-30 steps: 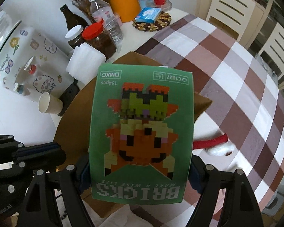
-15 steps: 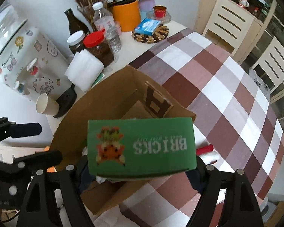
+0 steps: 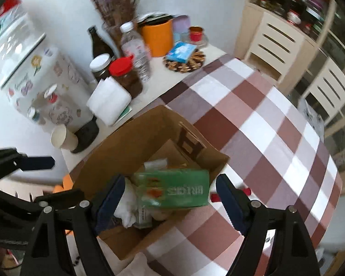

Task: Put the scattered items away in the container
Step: 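Lower the green BRICKS box into the cardboard box with the right gripper, then move both grippers from the box toward the plush and cotton-swab box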

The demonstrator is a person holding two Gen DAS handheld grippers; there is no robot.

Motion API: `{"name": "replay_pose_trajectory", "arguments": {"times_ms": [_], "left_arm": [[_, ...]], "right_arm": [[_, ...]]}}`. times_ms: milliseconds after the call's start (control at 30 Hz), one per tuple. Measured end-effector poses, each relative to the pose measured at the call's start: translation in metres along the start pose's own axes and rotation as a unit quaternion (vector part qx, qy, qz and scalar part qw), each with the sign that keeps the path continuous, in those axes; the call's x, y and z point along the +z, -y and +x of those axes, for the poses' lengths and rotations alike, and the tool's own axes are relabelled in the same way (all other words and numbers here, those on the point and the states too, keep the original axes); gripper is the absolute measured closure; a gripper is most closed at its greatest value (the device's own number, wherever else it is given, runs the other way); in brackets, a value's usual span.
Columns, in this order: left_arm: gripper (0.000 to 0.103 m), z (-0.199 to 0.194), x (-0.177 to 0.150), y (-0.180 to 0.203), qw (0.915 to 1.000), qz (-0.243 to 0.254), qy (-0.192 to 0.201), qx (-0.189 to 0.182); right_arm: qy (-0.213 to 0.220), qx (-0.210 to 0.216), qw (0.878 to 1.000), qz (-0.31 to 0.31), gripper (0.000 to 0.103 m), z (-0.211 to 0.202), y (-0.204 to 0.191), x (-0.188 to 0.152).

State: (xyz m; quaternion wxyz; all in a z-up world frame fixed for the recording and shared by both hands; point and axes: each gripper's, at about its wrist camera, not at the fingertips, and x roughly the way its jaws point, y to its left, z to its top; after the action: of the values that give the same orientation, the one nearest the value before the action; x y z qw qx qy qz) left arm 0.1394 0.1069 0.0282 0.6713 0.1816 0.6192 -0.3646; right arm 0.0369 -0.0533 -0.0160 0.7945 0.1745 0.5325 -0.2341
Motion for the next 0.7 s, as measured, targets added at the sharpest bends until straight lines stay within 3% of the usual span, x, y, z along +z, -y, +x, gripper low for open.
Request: {"name": "replay_pose_trajectory", "arguments": {"times_ms": [333, 700], "left_arm": [[0.025, 0.001, -0.003, -0.006, 0.9999, -0.012, -0.004, 0.003], [0.025, 0.005, -0.004, 0.015, 0.9997, 0.022, -0.011, 0.006]], "right_arm": [[-0.008, 0.000, 1.000, 0.016, 0.019, -0.007, 0.008, -0.013], [-0.011, -0.007, 0.998, 0.055, 0.019, -0.019, 0.025, -0.034]]}}
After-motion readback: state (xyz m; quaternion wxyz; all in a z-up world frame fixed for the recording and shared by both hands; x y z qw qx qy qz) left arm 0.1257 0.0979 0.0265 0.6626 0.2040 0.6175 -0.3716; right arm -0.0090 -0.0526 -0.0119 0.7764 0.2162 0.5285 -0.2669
